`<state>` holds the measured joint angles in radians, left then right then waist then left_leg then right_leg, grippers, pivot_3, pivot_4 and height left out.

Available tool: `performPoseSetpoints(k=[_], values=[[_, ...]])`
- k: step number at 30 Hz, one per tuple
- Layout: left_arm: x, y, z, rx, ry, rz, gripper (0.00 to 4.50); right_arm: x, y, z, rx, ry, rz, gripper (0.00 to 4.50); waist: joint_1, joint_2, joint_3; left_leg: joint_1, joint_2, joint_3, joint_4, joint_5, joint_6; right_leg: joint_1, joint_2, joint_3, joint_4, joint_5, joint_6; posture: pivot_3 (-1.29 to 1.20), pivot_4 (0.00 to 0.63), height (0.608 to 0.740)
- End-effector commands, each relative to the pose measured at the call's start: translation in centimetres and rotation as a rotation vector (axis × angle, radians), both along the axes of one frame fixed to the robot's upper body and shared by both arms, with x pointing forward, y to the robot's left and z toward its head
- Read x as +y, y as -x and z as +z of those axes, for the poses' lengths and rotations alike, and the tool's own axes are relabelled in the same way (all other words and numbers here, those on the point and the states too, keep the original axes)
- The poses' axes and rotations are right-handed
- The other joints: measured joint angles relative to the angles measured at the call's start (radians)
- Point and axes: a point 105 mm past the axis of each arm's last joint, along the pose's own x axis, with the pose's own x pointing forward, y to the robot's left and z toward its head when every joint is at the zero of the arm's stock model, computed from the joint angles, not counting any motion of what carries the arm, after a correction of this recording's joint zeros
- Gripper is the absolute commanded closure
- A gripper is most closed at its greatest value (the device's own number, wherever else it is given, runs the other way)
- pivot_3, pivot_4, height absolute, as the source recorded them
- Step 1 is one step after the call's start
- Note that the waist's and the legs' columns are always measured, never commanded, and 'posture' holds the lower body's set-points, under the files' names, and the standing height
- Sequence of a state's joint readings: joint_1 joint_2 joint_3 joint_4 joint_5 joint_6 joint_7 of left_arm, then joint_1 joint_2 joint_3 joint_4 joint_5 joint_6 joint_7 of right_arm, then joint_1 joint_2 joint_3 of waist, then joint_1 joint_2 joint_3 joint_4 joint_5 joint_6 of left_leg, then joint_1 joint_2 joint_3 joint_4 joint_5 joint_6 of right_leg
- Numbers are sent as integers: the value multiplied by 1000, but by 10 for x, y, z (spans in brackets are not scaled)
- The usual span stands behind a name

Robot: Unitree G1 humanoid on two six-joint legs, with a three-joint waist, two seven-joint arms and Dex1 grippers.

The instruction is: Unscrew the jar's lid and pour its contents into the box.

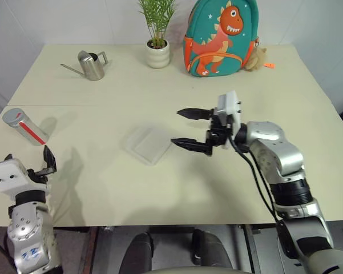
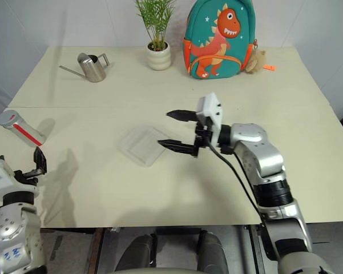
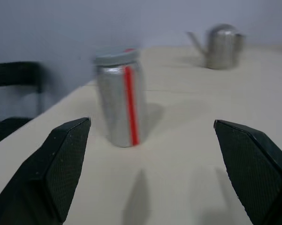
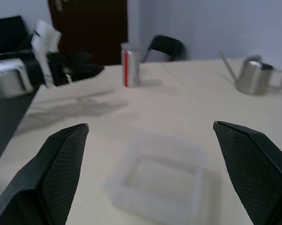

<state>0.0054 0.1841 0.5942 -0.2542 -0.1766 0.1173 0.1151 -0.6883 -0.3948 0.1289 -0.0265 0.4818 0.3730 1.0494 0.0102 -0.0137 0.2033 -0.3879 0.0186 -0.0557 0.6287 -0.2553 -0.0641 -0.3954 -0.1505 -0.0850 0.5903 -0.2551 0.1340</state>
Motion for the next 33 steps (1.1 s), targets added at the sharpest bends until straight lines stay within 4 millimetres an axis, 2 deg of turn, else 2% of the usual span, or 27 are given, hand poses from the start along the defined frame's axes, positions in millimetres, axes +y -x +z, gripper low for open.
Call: performPoseSetpoints(k=[1, 5, 10, 18, 26, 33], values=[[5, -16, 8, -4, -24, 86, 14, 16, 5, 13, -46, -18, 27, 0, 5, 0, 0, 0, 0, 0, 0, 0, 0, 0, 0, 0, 0, 0, 0, 0, 150, 740], [3, -43, 9, 3, -2, 119, 14, 25, 9, 16, -50, -40, 30, 0, 10, -2, -1, 0, 0, 2, 1, 0, 0, -1, 1, 3, 0, 2, 0, 0, 150, 740], [8, -64, 14, -5, 32, 183, 14, 28, 12, 12, -19, -35, 37, 0, 11, -2, -1, -1, 0, 6, 0, -1, 1, -3, 1, 6, 1, 3, 2, 0, 150, 740], [18, -76, 18, -11, 67, 317, 14, 31, 15, 11, -15, -22, 43, 0, 7, -2, -1, -2, 1, 10, 0, -3, -1, -5, 1, 8, -1, 3, 3, 0, 150, 740], [32, -86, 19, -5, 61, 332, 14, 26, 14, 10, -11, -37, 4, 0, 9, -3, -1, -2, 1, 10, 0, -3, -1, -5, 1, 8, 0, 3, 3, 0, 150, 740], [47, -103, 26, 3, 43, 319, 14, 22, 13, 11, -10, -51, -31, 0, 10, -3, -1, -2, 1, 11, 0, -3, -1, -6, 1, 9, 0, 3, 3, 0, 150, 740]])
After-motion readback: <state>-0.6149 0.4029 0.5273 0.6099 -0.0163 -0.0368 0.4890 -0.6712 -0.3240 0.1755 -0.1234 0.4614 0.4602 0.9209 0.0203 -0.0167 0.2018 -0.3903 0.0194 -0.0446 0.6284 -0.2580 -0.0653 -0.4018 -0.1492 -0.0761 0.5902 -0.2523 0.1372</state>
